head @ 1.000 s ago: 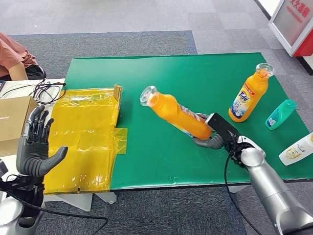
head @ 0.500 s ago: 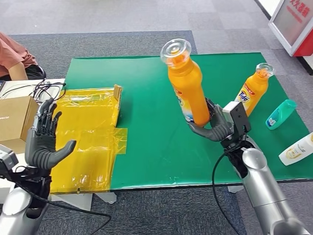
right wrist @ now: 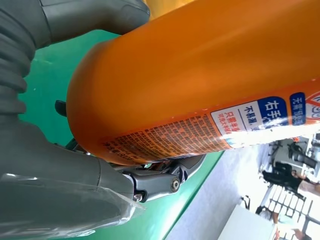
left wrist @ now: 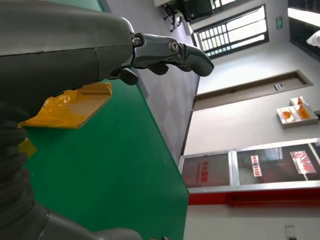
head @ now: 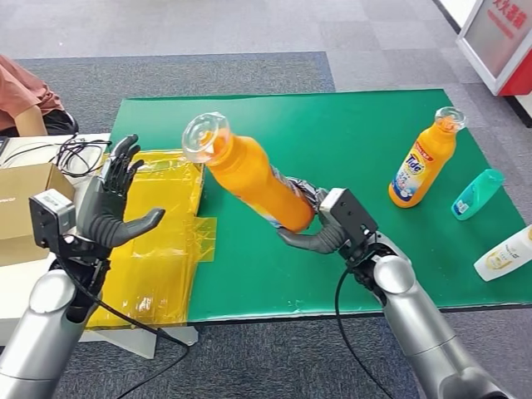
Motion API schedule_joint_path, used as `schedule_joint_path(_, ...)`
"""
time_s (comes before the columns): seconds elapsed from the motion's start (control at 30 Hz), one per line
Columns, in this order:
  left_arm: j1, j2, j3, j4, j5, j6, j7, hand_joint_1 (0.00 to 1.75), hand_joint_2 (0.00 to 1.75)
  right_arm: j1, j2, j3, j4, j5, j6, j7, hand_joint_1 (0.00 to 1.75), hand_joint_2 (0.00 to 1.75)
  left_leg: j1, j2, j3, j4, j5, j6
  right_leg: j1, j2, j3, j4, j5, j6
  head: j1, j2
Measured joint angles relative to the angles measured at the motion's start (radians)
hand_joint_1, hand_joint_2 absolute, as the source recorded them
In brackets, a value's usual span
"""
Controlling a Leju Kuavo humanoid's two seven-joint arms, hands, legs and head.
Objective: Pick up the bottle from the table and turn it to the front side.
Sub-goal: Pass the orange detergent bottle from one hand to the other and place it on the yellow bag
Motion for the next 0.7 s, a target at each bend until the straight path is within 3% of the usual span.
schedule_joint_path(0.23,-0.096,0.0,-0.047,0.059,0.02,-0.055,0.043,0.0,1.75,-0.019,0.033,0.065,0.006,0.026,0.003,0.0,1.75,1.75,0.0,0.0,0.0,0.0,0.0,0.0,0.0,0.0,0.0,0.0,0.0,0.0,0.0,0.0)
schedule_joint_path(0.47,-0.131,0.0,-0.076,0.09,0.021,-0.076,0.049,0.0,1.75,-0.034,0.041,0.088,0.014,0.028,0.004,0.0,1.75,1.75,0.0,0.0,0.0,0.0,0.0,0.0,0.0,0.0,0.0,0.0,0.0,0.0,0.0,0.0)
schedule_joint_path(0.7,-0.174,-0.01,-0.125,0.098,0.095,-0.157,0.099,0.0,1.75,-0.059,0.052,0.107,0.024,0.048,-0.002,0.004,1.75,1.75,0.0,0.0,0.0,0.0,0.0,0.0,0.0,0.0,0.0,0.0,0.0,0.0,0.0,0.0)
